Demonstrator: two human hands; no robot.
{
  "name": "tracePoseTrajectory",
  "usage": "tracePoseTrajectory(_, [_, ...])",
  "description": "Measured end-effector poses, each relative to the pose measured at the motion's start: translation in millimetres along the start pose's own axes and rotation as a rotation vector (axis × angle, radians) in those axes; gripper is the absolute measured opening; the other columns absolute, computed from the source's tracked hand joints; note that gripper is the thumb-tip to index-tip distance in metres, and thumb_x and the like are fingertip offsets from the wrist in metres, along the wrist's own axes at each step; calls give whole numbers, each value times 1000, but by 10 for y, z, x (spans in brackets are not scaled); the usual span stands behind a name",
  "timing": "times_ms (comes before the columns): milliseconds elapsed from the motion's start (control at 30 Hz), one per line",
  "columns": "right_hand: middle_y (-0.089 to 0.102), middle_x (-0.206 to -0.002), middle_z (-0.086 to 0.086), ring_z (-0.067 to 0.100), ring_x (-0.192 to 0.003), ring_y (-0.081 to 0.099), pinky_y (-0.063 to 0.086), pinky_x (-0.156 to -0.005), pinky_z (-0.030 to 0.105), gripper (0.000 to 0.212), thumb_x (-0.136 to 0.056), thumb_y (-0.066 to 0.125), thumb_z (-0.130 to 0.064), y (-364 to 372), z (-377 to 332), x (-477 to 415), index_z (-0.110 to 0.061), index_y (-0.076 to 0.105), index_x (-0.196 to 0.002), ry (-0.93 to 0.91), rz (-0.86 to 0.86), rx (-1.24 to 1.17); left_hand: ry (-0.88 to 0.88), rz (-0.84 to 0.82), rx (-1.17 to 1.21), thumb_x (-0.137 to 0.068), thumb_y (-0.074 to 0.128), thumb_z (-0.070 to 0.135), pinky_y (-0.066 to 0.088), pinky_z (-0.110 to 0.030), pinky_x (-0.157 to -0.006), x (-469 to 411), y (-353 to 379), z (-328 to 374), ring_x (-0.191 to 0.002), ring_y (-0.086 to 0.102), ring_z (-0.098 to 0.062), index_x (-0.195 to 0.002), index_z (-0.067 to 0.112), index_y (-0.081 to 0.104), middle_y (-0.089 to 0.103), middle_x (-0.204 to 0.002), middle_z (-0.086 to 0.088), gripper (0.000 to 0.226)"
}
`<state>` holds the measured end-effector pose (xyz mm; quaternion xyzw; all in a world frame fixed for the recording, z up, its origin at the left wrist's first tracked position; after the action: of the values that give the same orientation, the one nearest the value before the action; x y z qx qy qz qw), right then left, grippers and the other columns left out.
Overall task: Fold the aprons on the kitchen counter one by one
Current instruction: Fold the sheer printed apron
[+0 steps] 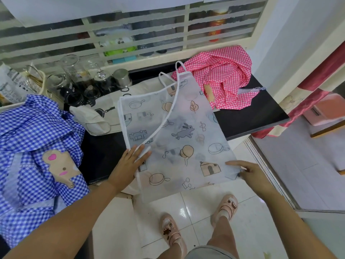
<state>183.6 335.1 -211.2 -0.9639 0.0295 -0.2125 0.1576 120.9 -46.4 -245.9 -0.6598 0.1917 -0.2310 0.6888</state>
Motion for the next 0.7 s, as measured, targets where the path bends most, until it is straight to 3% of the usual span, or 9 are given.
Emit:
tracePoseTrajectory(167, [69, -101, 11, 22, -75, 64, 53, -59, 16, 41, -82, 50, 22, -70, 314, 18, -11, 73, -88, 79, 83, -46, 69, -53, 88, -82, 73, 24, 29, -51, -113, 50, 70, -69, -144, 21, -32, -152, 33, 14, 22, -158, -7, 92])
tracePoseTrajectory(233, [70, -107, 0, 14, -82, 66, 53, -66, 15, 39, -80, 60, 17, 3, 340, 2, -16, 74, -95, 93, -116, 6, 84, -70, 91, -84, 70, 18, 27, -50, -114, 75, 75, -92, -145, 18, -31, -153, 33, 10, 19, -159, -7, 93])
tracePoseTrajectory(333, [64, -117, -22, -1, -108, 59, 48, -90, 20, 41, -81, 65, 4, 184, 429, 87, -27, 71, -108, 268, -618, 322, 95, -68, 93, -79, 73, 9, 26, -48, -114, 95, 45, -111, -145, 19, -30, -153, 34, 6, 16, -159, -4, 103])
tracePoseTrajectory(400, [67, -114, -13, 6, -108, 60, 45, -97, 25, 33, -83, 62, 2, 166, 449, 30, -27, 72, -95, 305, -723, 649, 109, -49, 120, -80, 73, 11, 26, -48, -113, 101, 19, -105, -144, 21, -30, -153, 36, 4, 20, -158, -4, 104])
tracePoseTrajectory(433, [68, -113, -7, 9, -104, 61, 46, -96, 25, 31, -85, 58, 3, 157, 367, -56, -27, 69, -86, 271, -660, 772, 114, -35, 126, -81, 73, 12, 26, -48, -113, 104, 5, -99, -144, 22, -31, -153, 36, 4, 21, -158, -5, 102])
tracePoseTrajectory(500, [65, -114, 3, 13, -94, 59, 45, -87, 23, 33, -88, 51, 6, 93, 12, -356, -26, 63, -83, 63, -302, 872, 118, -20, 123, -82, 72, 12, 23, -46, -115, 97, 21, -110, -144, 20, -30, -153, 36, 5, 18, -159, -4, 101])
tracePoseTrajectory(567, [57, -128, 7, 23, -102, 60, 45, -78, 23, 39, -82, 56, 11, 64, -425, -514, -20, 62, -104, -283, 32, 855, 117, -18, 127, -80, 74, 12, 14, -40, -119, 107, 64, -125, -145, 17, -28, -153, 35, 7, 10, -161, 0, 102])
tracePoseTrajectory(633, [33, -152, 5, 32, -131, 45, 51, -77, 25, 76, -72, 68, 13, 255, -591, -621, -19, 45, -137, -581, -32, 1023, 111, -18, 118, -77, 77, 12, 4, -33, -119, 105, 79, -141, -146, 15, -27, -153, 34, 9, 1, -162, 3, 105])
tracePoseTrajectory(700, [3, -161, -1, 28, -147, 10, 43, -99, 30, 108, -69, 67, 17, 461, -474, -736, -32, 15, -151, -721, -251, 1229, 117, -6, 96, -73, 78, 6, 1, -32, -119, 99, 63, -147, -145, 15, -26, -153, 32, 9, -1, -162, 4, 109])
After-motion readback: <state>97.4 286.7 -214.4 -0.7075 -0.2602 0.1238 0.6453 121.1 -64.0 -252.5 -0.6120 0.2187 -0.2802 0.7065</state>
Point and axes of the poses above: each hand's wrist, its own x-axis away from the middle knuckle, its own y-axis out of the palm, z = x × y, the point moved 8 cm from there along -x, towards the middle knuckle
